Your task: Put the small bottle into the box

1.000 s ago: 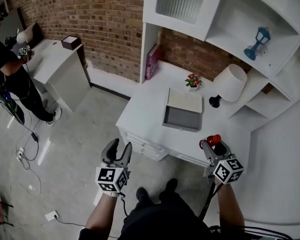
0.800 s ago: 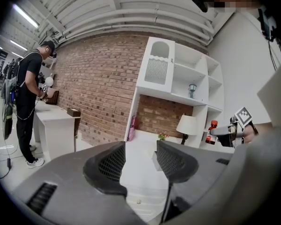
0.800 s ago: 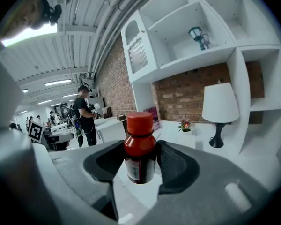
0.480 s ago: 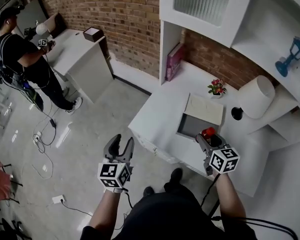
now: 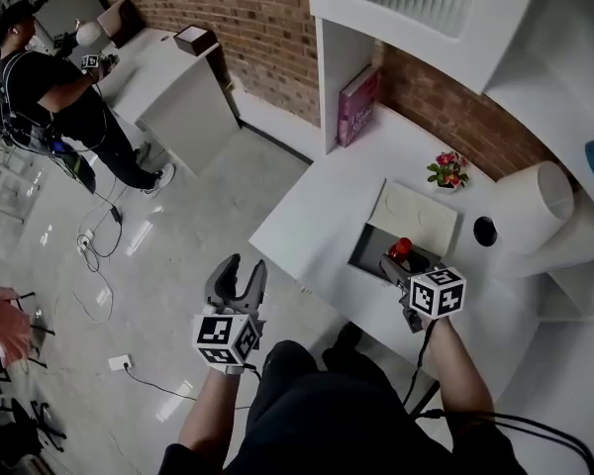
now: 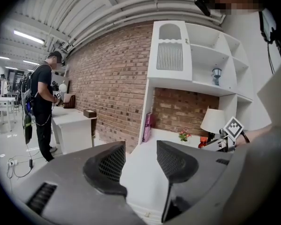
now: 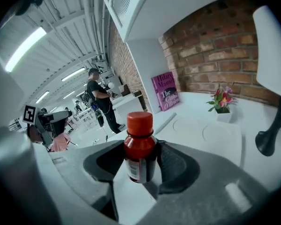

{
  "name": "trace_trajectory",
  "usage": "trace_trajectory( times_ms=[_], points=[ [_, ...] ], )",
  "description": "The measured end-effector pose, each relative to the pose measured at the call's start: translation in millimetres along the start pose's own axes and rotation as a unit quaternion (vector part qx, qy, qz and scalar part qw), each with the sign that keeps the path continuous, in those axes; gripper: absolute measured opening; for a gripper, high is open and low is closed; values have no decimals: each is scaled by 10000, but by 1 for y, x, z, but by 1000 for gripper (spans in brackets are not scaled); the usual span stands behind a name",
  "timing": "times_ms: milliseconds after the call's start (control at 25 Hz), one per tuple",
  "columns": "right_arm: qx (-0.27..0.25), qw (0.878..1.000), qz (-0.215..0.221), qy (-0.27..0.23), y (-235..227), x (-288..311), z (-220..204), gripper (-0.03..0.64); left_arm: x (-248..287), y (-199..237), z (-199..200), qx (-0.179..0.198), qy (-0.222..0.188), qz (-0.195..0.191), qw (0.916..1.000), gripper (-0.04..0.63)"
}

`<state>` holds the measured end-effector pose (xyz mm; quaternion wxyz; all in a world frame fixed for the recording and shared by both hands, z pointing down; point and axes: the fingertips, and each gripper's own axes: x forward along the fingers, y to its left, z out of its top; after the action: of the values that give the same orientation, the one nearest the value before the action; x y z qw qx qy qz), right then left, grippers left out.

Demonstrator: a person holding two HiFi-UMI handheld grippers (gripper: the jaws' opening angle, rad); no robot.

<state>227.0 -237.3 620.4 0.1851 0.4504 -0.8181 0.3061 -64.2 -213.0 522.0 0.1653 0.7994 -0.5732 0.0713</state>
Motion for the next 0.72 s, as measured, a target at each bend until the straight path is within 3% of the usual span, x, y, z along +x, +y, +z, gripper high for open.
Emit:
trace_trajectory(
  times_ms=[160,360,720],
  points=[
    [-51,9986,0,523,-7,28,-18,218,13,11,-8,-39,71,-15,10000,207],
    [-119,9930,-82,1171,-14,58,-37,218,38,24,-18,-105,340,-334,9988,206],
    [-102,9688,-289,2461,-19,100,-73,218,59,57,-28,-189,567,-512,9969,206]
  ],
)
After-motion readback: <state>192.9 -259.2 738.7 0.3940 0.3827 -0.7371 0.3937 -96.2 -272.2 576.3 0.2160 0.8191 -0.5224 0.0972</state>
